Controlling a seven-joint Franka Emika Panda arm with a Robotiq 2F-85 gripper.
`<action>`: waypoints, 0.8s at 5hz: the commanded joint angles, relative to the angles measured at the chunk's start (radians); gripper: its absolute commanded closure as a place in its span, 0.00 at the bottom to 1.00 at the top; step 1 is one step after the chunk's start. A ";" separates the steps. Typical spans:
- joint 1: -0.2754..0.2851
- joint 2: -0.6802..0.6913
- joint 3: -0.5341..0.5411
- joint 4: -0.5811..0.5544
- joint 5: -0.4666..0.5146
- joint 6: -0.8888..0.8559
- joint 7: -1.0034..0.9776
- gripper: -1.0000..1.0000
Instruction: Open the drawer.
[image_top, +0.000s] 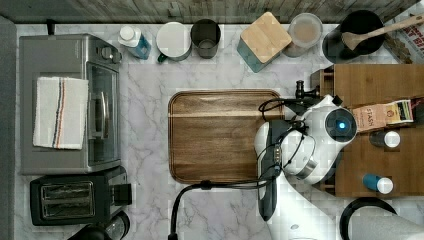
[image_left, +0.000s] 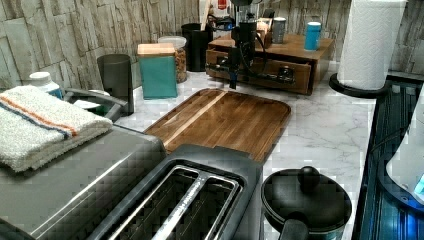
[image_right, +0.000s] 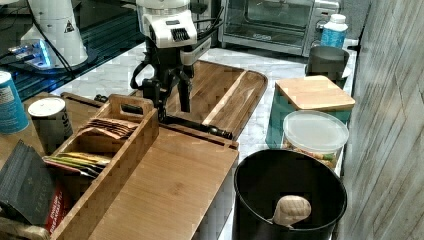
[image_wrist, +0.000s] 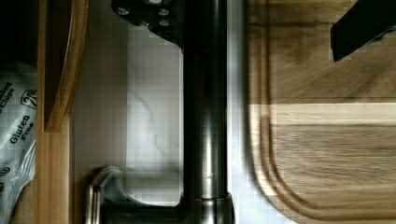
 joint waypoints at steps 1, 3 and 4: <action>0.188 -0.149 0.173 -0.187 0.030 0.057 0.118 0.00; 0.258 -0.138 0.204 -0.146 0.046 0.013 0.232 0.00; 0.284 -0.145 0.217 -0.132 0.047 -0.017 0.292 0.00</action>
